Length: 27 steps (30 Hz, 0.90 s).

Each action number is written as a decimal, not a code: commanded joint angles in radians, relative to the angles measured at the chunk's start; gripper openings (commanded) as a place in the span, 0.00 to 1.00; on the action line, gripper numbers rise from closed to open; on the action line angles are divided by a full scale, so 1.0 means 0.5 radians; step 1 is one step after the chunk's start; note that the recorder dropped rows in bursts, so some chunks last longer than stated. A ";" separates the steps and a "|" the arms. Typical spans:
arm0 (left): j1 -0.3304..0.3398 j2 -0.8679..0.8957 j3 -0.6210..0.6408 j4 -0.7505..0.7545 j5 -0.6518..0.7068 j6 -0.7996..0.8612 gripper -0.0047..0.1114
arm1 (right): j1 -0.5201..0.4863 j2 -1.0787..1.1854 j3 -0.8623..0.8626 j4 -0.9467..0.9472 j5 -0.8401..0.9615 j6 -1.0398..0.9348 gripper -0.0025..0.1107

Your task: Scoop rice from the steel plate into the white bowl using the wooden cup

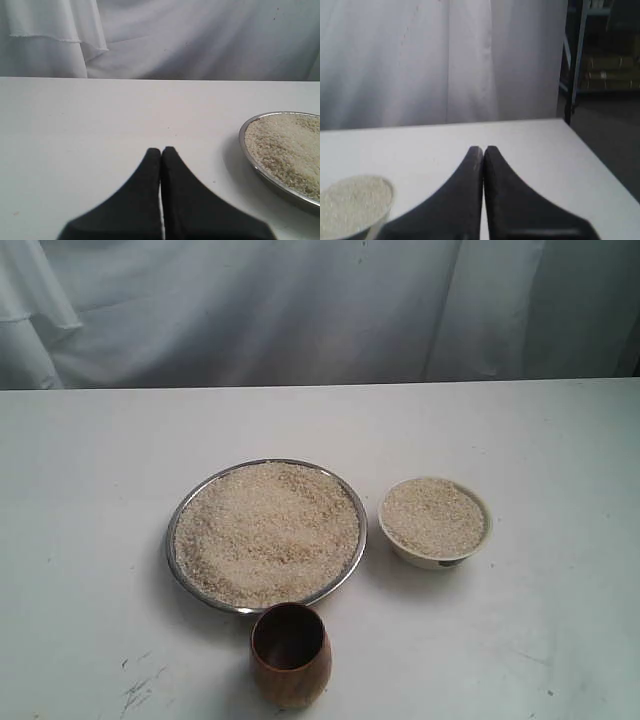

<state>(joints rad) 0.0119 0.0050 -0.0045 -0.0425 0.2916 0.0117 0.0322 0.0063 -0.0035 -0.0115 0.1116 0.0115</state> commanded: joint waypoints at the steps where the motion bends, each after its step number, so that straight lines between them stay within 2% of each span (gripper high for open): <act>1: -0.003 -0.010 0.009 -0.001 -0.013 -0.006 0.04 | 0.009 -0.013 0.007 0.010 -0.354 -0.012 0.02; 12: -0.003 -0.010 0.009 -0.001 -0.013 -0.006 0.04 | 0.009 -0.013 0.007 0.001 -0.506 -0.023 0.02; 19: -0.003 -0.010 0.009 -0.001 -0.013 -0.006 0.04 | 0.009 -0.013 0.000 0.005 -0.797 0.282 0.02; 27: -0.003 -0.010 0.009 -0.001 -0.013 -0.006 0.04 | 0.009 0.233 -0.443 0.005 -0.732 0.410 0.02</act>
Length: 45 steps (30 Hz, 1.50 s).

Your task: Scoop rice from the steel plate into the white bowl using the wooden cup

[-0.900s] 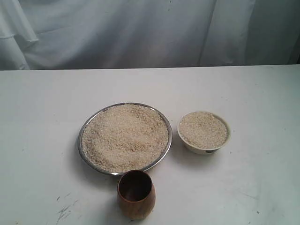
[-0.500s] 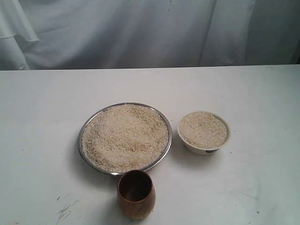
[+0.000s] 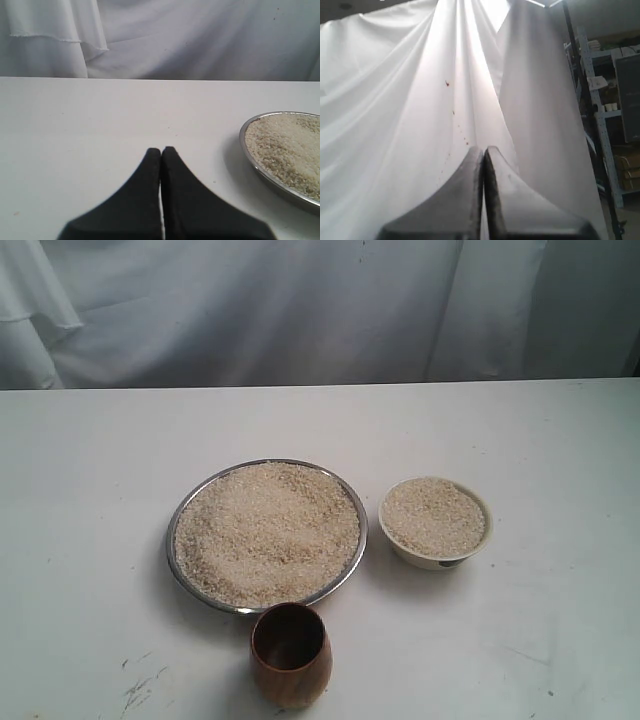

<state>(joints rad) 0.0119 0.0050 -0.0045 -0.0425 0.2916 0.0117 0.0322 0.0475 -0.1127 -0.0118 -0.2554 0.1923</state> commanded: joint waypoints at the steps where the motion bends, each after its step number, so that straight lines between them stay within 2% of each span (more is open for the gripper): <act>1: -0.003 -0.010 0.009 -0.001 -0.013 -0.006 0.04 | 0.009 0.213 -0.278 0.005 0.002 0.049 0.02; 7: -0.003 -0.010 0.009 -0.001 -0.013 -0.006 0.04 | 0.047 0.621 -0.603 -0.019 0.002 0.088 0.02; 12: -0.003 -0.010 0.009 -0.001 -0.013 -0.006 0.04 | 0.197 0.991 -0.696 -0.020 -0.002 0.196 0.02; 19: -0.003 -0.010 0.009 -0.001 -0.013 -0.006 0.04 | 0.351 1.297 -0.688 -0.217 0.604 0.188 0.02; 24: -0.003 -0.010 0.009 -0.001 -0.013 -0.006 0.04 | 0.360 1.356 -0.688 -0.212 1.024 0.123 0.02; 31: -0.003 -0.010 0.009 -0.001 -0.013 -0.006 0.04 | 0.360 1.353 -0.688 0.056 1.097 0.143 0.02; 35: -0.003 -0.010 0.009 -0.001 -0.013 -0.006 0.04 | 0.393 1.353 -0.692 0.100 1.130 0.001 0.02; 39: -0.003 -0.010 0.009 -0.001 -0.013 -0.006 0.04 | 0.502 1.353 -0.744 0.116 1.175 -0.188 0.02; 45: -0.003 -0.010 0.009 -0.001 -0.013 -0.006 0.04 | 0.683 1.493 -0.980 0.116 1.381 -0.253 0.02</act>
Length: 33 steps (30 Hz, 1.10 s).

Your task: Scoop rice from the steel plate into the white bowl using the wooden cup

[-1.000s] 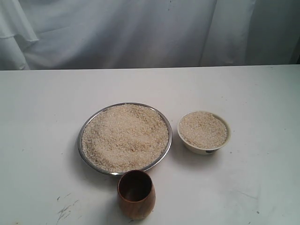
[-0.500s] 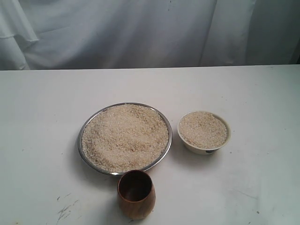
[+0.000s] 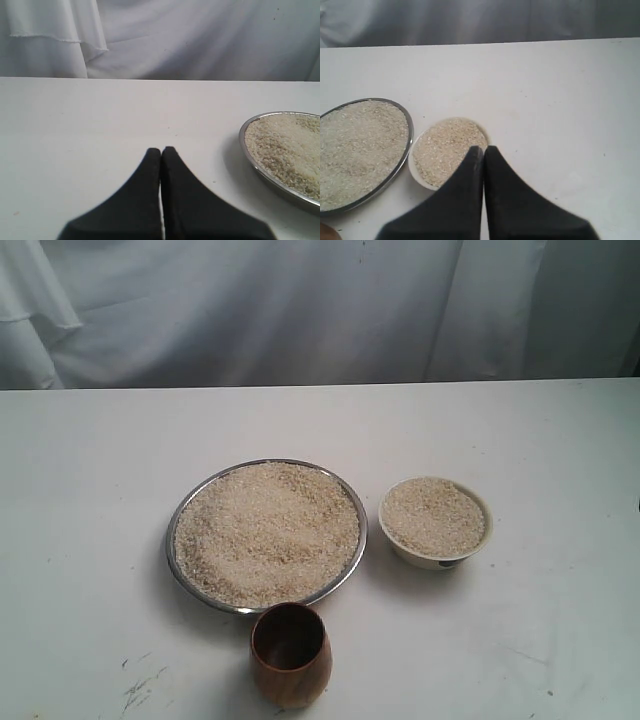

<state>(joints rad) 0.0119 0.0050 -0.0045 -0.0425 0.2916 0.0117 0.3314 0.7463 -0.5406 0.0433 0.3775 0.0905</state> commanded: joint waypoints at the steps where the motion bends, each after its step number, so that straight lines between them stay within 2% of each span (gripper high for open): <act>1: -0.003 -0.010 0.009 -0.001 -0.013 -0.006 0.04 | 0.150 0.162 -0.172 0.021 0.172 -0.116 0.02; 11: -0.003 -0.010 0.009 -0.001 -0.013 -0.006 0.04 | 0.482 0.483 -0.195 0.725 0.216 -1.131 0.02; 14: -0.003 -0.010 0.009 -0.001 -0.013 -0.006 0.04 | 0.595 0.621 -0.195 0.729 0.195 -1.139 0.02; 18: -0.003 -0.010 0.009 -0.001 -0.013 -0.006 0.04 | 0.872 0.809 -0.195 0.729 0.099 -1.266 0.02; 23: -0.003 -0.010 0.009 -0.001 -0.013 -0.006 0.04 | 1.054 0.964 -0.195 0.729 -0.001 -1.354 0.06; 25: -0.003 -0.010 0.009 -0.001 -0.013 -0.006 0.04 | 1.100 1.026 -0.195 0.729 -0.055 -1.378 0.12; 27: -0.003 -0.010 0.009 -0.001 -0.013 -0.006 0.04 | 1.144 1.084 -0.195 0.729 -0.113 -1.378 0.22; 33: -0.003 -0.010 0.009 -0.001 -0.013 -0.006 0.04 | 1.264 1.221 -0.195 0.939 -0.365 -1.375 0.71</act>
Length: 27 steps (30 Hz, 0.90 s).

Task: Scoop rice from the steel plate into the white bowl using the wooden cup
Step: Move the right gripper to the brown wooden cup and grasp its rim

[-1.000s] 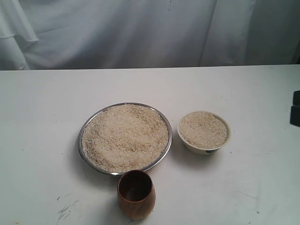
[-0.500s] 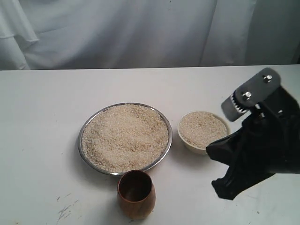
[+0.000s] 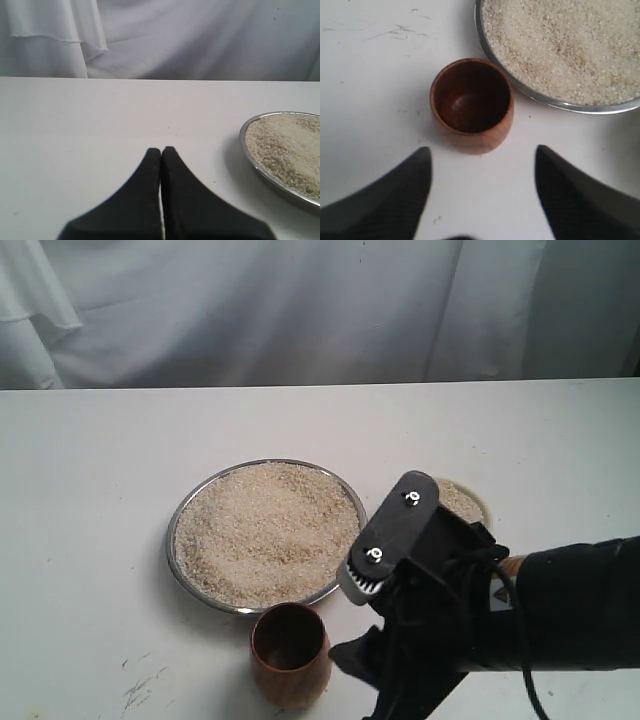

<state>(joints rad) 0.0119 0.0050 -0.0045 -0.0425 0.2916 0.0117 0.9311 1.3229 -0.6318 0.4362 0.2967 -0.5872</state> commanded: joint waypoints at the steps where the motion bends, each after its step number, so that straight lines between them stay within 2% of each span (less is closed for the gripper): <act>1: -0.003 -0.010 0.009 -0.001 -0.013 -0.006 0.04 | 0.075 0.083 -0.013 0.181 -0.264 -0.006 0.76; 3: -0.003 -0.010 0.009 -0.001 -0.013 -0.006 0.04 | 0.094 0.130 -0.013 0.277 -0.388 0.022 0.84; 7: -0.003 -0.010 0.009 -0.001 -0.013 -0.006 0.04 | 0.119 0.182 -0.013 0.422 -0.441 0.022 0.84; 18: -0.003 -0.010 0.009 -0.001 -0.013 -0.006 0.04 | 0.151 0.490 -0.155 0.481 -0.412 0.022 0.84; 27: -0.003 -0.010 0.009 -0.001 -0.013 -0.006 0.04 | 0.151 0.544 -0.263 0.576 -0.356 0.028 0.84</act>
<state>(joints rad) 0.0119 0.0050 -0.0045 -0.0425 0.2916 0.0117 1.0053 1.5882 -0.7425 0.7184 0.1123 -0.5732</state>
